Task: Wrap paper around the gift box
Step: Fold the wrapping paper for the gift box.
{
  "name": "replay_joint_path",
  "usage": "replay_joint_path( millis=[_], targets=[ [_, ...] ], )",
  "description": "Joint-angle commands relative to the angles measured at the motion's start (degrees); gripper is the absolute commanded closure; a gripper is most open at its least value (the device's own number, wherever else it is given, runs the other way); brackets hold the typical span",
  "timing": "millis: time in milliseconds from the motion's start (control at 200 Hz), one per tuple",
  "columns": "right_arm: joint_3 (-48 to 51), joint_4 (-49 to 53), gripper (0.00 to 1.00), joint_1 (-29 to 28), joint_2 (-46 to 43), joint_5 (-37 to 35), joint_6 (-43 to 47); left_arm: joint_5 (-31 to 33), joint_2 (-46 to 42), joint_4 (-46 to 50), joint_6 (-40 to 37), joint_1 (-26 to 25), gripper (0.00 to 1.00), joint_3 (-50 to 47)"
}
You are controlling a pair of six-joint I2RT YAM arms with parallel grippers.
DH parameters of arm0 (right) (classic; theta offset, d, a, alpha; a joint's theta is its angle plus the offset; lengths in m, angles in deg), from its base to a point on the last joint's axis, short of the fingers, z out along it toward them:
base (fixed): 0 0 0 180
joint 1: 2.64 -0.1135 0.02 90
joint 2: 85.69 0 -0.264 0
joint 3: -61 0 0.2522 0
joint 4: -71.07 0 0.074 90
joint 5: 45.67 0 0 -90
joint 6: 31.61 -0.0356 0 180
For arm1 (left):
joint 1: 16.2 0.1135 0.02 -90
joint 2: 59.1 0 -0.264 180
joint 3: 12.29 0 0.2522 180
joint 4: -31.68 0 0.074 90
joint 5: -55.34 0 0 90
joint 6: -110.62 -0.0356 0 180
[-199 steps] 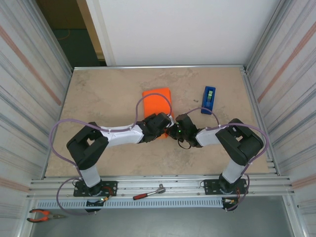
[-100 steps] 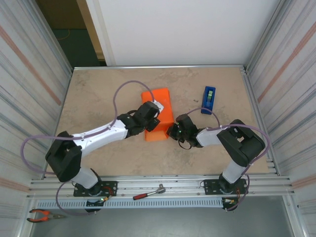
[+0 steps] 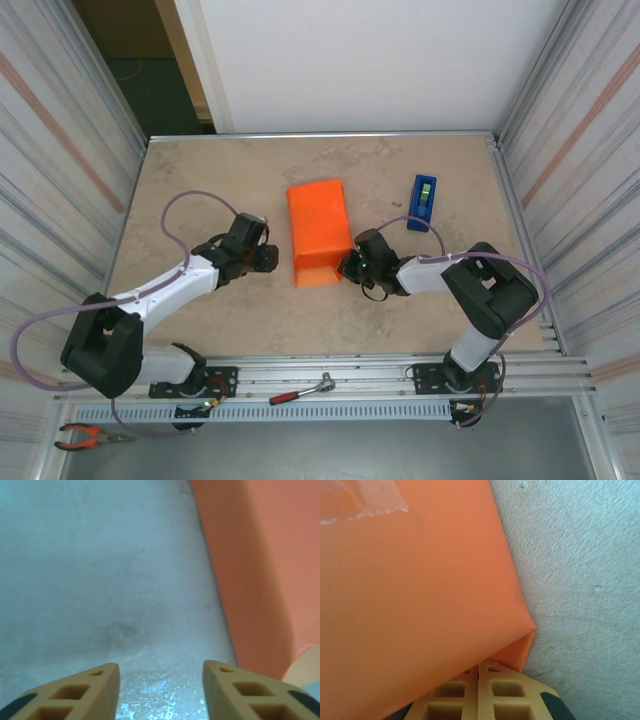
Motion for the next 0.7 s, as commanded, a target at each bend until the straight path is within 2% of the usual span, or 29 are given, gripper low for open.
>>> replay_joint_path(
  millis=[0,110,331,486,696],
  targets=[
    [-0.6,4.7,1.0,-0.9,0.8,0.7,1.8,-6.7,1.8,-4.0,2.6,0.1,0.58,-2.1],
    [-0.4,4.1,1.0,-1.2,1.4,0.6,1.3,-8.8,3.2,-6.8,3.9,0.1,0.64,-4.0],
    [0.3,2.7,1.0,-1.9,2.2,0.2,0.5,-12.5,6.6,-10.6,4.1,-0.4,0.7,-5.6],
    [0.3,2.6,1.0,-2.1,2.4,0.5,0.3,-9.4,2.9,-10.7,5.1,-0.8,0.64,-7.0],
    [0.2,3.1,1.0,-2.2,2.4,0.8,0.4,-7.3,-5.8,-3.5,5.2,-0.7,0.51,-5.7]
  ],
)
